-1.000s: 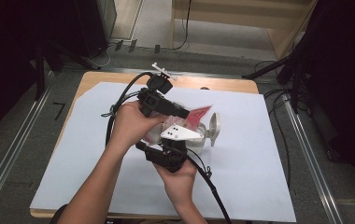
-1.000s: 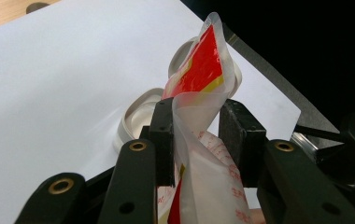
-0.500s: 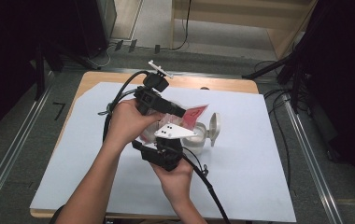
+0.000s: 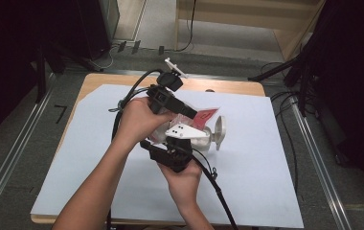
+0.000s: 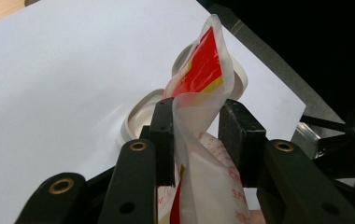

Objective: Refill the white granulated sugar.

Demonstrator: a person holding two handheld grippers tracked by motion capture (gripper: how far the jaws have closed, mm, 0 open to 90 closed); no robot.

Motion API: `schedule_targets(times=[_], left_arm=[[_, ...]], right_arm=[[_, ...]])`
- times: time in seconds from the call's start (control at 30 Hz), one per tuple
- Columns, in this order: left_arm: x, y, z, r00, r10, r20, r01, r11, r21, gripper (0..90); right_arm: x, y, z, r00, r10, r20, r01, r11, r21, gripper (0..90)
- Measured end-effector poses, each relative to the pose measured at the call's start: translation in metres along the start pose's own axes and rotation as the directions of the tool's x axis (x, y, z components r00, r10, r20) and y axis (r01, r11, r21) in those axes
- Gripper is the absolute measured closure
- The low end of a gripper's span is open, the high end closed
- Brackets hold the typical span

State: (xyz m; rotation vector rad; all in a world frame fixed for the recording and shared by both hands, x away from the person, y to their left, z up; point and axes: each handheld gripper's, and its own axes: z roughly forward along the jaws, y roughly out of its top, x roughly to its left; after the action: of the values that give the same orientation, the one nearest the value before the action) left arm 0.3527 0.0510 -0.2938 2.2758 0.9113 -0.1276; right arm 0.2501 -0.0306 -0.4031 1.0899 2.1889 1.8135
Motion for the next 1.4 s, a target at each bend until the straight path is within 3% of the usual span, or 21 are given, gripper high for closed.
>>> schedule_targets(times=[0.47, 0.9, 1.4], left_arm=[[-0.003, 0.002, 0.002, 1.0000, 0.005, 0.005, -0.005, 0.9996, 0.026, 68.1], [0.000, -0.006, -0.002, 0.9999, 0.008, 0.009, -0.008, 1.0000, 0.006, 68.2], [0.002, -0.016, -0.003, 0.9994, -0.016, 0.030, 0.017, 0.9988, -0.045, 68.3]], right_arm=[[0.001, -0.001, -0.003, 1.0000, 0.005, -0.005, -0.005, 1.000, -0.013, 65.0], [0.004, -0.004, 0.000, 0.9998, -0.022, -0.002, 0.022, 1.000, 0.004, 65.1], [0.006, -0.007, 0.000, 0.9983, -0.057, -0.009, 0.058, 0.998, 0.039, 64.8]])
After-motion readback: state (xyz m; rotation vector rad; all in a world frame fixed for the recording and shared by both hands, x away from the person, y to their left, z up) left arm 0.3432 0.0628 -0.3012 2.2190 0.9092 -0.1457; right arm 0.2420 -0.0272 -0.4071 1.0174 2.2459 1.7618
